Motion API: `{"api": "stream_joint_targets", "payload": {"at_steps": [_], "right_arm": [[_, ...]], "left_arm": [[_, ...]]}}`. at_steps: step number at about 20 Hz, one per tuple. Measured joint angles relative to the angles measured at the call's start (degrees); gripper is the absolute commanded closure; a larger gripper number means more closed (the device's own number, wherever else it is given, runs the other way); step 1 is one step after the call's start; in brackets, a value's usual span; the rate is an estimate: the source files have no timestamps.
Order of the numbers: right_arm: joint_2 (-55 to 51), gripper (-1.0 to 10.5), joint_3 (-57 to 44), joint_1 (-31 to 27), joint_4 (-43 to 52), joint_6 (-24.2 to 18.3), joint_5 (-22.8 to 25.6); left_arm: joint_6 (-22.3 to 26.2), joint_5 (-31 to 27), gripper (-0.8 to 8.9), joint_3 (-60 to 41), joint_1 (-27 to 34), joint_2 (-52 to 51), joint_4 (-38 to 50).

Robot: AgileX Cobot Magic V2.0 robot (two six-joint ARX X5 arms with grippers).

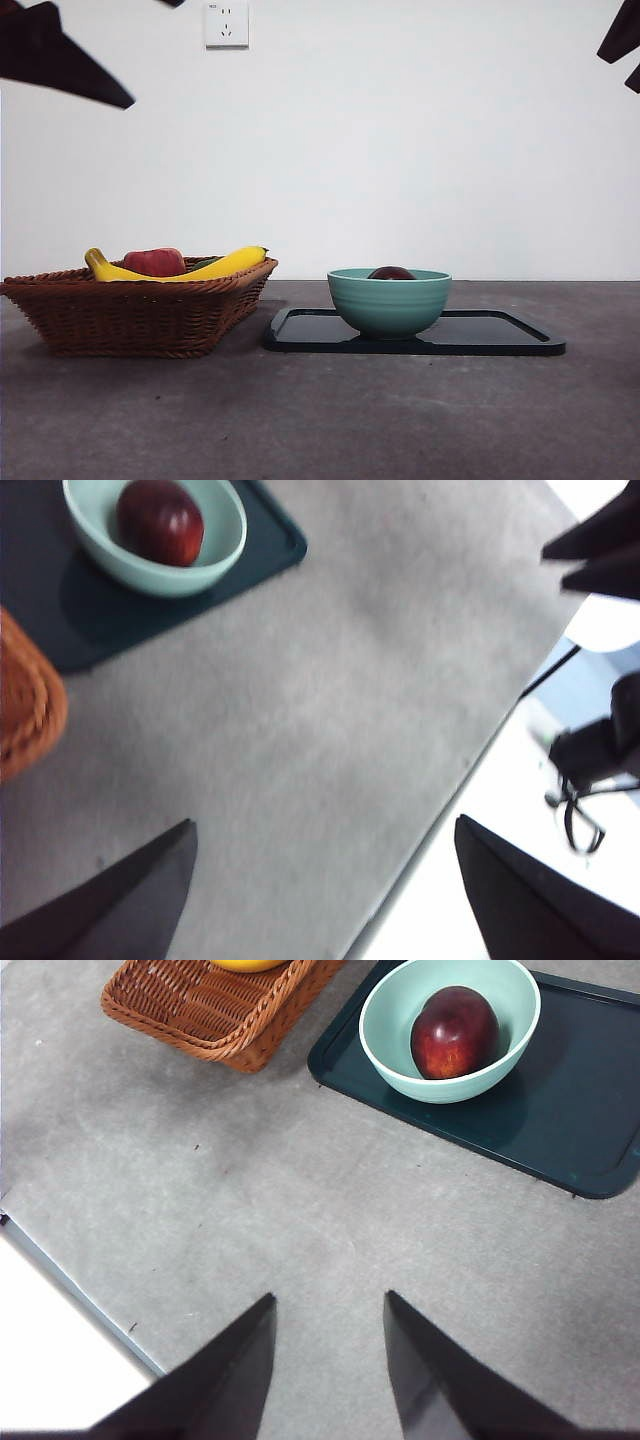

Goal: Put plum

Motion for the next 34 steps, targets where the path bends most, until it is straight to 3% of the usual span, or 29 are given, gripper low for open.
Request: {"api": "stream_joint_targets", "payload": {"at_steps": [8,19,28,34], "right_arm": [[0.0,7.7,0.0,0.0,0.04,0.0,0.02],[0.0,7.7,0.0,0.0,0.76,0.59,0.04],[0.0,7.7,0.0,0.0,0.76,0.61,0.07],[0.0,7.7,0.0,0.0,0.76,0.61,0.07]], "left_arm": [[-4.46,-7.67,4.04,22.47,-2.86,20.26,1.79],[-5.35,-15.41,4.07,50.14,-5.53,53.02,2.03],[-4.37,-21.09,4.07,52.89,-8.48,64.78,3.74],[-3.37,-21.46,4.07,52.92,-9.03,68.04,3.91]]}}
